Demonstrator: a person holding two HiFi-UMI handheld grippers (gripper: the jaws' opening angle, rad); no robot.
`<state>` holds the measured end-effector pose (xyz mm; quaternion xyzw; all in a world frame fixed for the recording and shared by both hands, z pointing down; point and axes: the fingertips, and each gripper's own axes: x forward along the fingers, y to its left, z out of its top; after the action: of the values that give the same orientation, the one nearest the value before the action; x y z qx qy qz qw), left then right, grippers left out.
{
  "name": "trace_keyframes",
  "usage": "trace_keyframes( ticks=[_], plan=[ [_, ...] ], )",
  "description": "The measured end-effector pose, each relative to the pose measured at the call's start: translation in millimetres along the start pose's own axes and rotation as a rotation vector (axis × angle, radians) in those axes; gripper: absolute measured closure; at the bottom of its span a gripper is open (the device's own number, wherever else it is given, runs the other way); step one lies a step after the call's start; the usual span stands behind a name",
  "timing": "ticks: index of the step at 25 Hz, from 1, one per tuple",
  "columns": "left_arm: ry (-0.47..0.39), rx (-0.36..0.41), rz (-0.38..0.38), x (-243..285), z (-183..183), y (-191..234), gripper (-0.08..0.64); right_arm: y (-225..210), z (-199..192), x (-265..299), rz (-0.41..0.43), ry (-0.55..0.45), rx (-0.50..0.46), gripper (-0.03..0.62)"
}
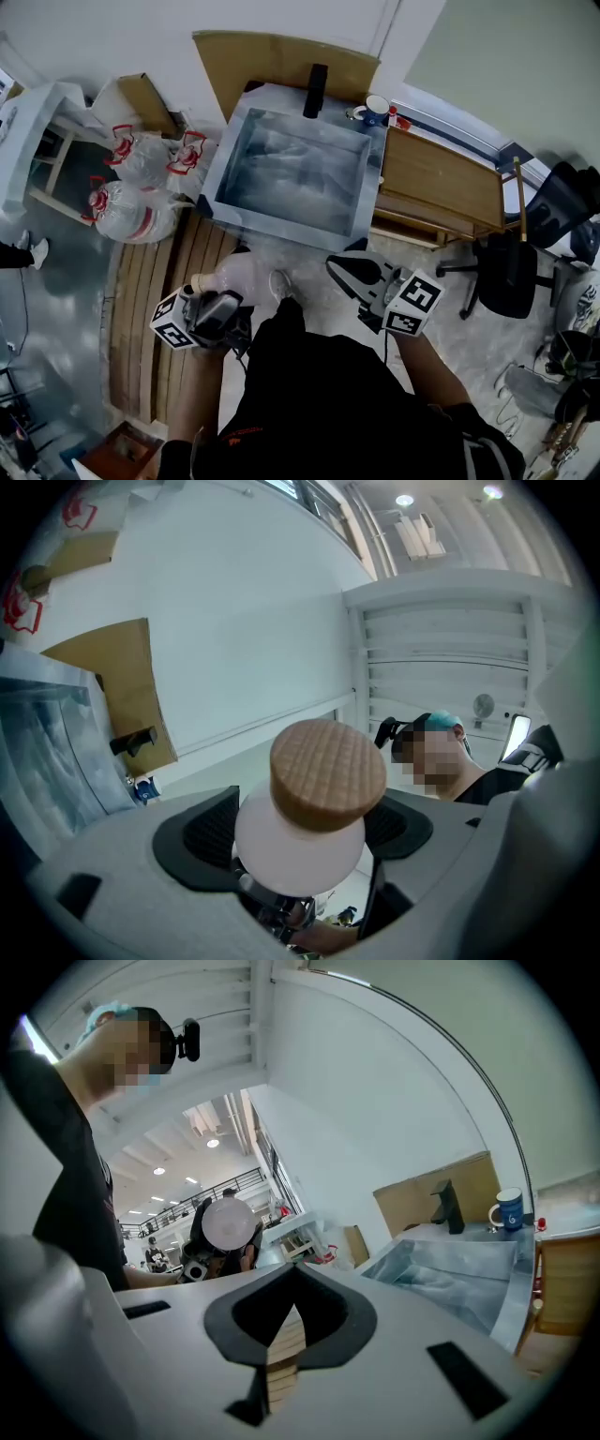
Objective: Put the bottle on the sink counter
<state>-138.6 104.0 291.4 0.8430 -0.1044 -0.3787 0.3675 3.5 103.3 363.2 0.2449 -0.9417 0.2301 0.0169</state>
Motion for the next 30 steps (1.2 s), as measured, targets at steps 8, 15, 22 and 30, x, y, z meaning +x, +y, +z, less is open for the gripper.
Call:
trace_keyframes(
  ticks=[8,15,22,30],
  plan=[
    [0.069,-0.024,0.009,12.4,79.9,74.6,0.181,-53.9,30.3,80.3,-0.052,0.001,0.031,0.588],
    [0.075,-0.058,0.013,17.6,119.7,124.6,0.181,-90.7,47.0,114.4,-0.102,0.013,0.038,0.588],
    [0.085,-0.058,0.003,19.9,126.4,132.9,0.181,-96.3,54.3,115.5,-0.133,0.016,0.023,0.588],
    [0.079,-0.054,0.026,17.2,129.3,151.8,0.181,-106.8,58.8,122.2,-0.127,0.032,0.015,0.588]
  ],
)
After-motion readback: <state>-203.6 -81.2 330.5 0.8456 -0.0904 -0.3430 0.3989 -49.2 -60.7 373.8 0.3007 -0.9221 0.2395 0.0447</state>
